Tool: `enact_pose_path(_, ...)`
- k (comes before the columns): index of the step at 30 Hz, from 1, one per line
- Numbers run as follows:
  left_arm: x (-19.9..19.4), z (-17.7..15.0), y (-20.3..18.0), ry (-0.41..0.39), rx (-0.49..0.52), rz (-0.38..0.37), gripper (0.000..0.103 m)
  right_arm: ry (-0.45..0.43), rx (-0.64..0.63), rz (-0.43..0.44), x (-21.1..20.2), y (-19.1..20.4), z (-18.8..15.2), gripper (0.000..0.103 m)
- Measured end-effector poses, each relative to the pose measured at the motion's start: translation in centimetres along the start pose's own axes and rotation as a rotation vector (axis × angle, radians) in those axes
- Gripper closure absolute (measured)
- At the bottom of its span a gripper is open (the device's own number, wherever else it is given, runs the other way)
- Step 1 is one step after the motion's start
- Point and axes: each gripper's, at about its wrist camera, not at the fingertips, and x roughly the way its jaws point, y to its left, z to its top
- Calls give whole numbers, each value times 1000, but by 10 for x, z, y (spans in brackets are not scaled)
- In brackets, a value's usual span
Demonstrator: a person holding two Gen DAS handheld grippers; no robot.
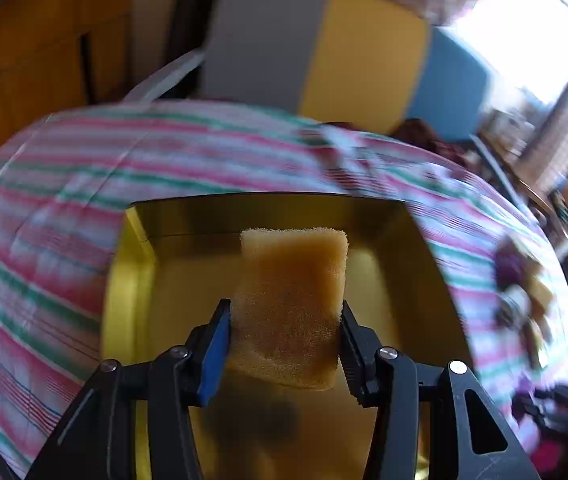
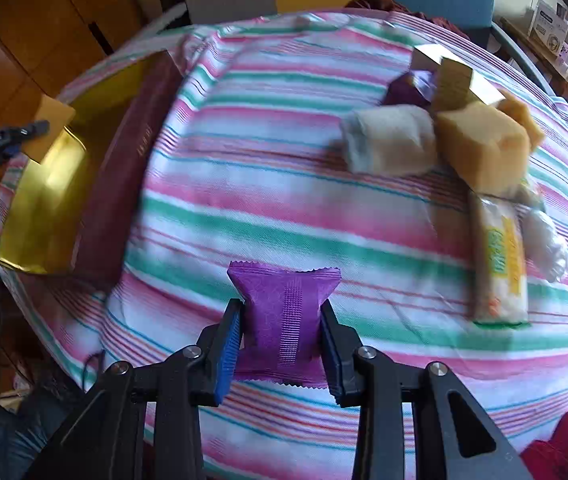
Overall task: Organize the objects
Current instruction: 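Lower the yellow sponge into the gold tray and open the left gripper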
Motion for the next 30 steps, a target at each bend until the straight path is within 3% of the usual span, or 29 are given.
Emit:
enact_pose_path(3,20,11,22,43,-83,38,53,-37,3,36,2,8,5,67)
enact_pose_path(6,31,19,30,46,-102,79,53,-27,-11,15,18,21,6,67)
enact_pose_path(15,53,35,36,65,-86,198,52,-35,-43,16,17,26,4,67)
enact_pose_path(22,56,35,34,55,-83,247,48,-44,-39,21,12,24,3,67)
enact_pose_path(27,47,33,27,19,-47,271,34,-42,-31,7,15,22,5,67)
enact_pose_path(30,38,29,26,1,-32,267,34,-41,-33,-10,17,22,6,67)
